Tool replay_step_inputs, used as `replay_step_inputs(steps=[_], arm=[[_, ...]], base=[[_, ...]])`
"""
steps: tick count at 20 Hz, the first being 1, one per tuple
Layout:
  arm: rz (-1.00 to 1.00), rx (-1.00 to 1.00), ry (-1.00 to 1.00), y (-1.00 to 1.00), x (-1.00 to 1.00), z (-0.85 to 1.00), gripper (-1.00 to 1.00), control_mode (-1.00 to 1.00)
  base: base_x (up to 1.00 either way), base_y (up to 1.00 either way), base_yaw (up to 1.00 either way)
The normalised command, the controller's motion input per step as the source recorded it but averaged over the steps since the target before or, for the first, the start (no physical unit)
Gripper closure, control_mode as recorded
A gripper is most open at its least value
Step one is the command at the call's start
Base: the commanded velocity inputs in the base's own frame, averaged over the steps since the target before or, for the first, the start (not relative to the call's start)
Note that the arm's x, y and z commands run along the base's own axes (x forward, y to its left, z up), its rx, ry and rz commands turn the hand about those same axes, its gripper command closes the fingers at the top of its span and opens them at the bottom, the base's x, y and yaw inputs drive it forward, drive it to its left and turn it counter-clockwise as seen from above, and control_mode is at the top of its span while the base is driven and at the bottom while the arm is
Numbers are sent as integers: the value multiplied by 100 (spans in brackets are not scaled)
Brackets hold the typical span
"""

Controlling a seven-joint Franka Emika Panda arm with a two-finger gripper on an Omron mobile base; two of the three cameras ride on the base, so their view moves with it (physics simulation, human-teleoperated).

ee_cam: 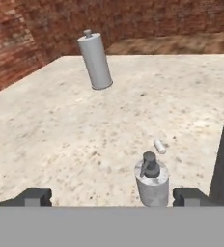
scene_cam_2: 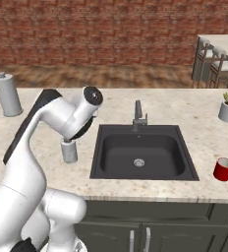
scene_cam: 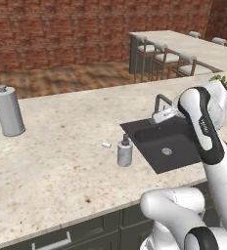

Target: Open the cabinet. Pick the soap dispenser and place it next to the sink. Then close the cabinet.

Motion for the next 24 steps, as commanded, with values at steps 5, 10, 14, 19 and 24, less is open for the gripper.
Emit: replay_step_inputs(steps=[5, 10, 14, 19, 24], arm=[[-53, -11, 7, 11, -67, 41, -100, -100], [-39, -16, 1, 27, -56, 59, -100, -100], [-29, -12, 0, 17, -41, 61, -100, -100], [-11, -5, 0, 0, -52, 74, -100, -100], [-1, 0, -1, -26, -48, 56, -100, -100]], base=[[0, 0, 0], [0, 0, 0], [0, 0, 0], [0, 0, 0], [0, 0, 0]])
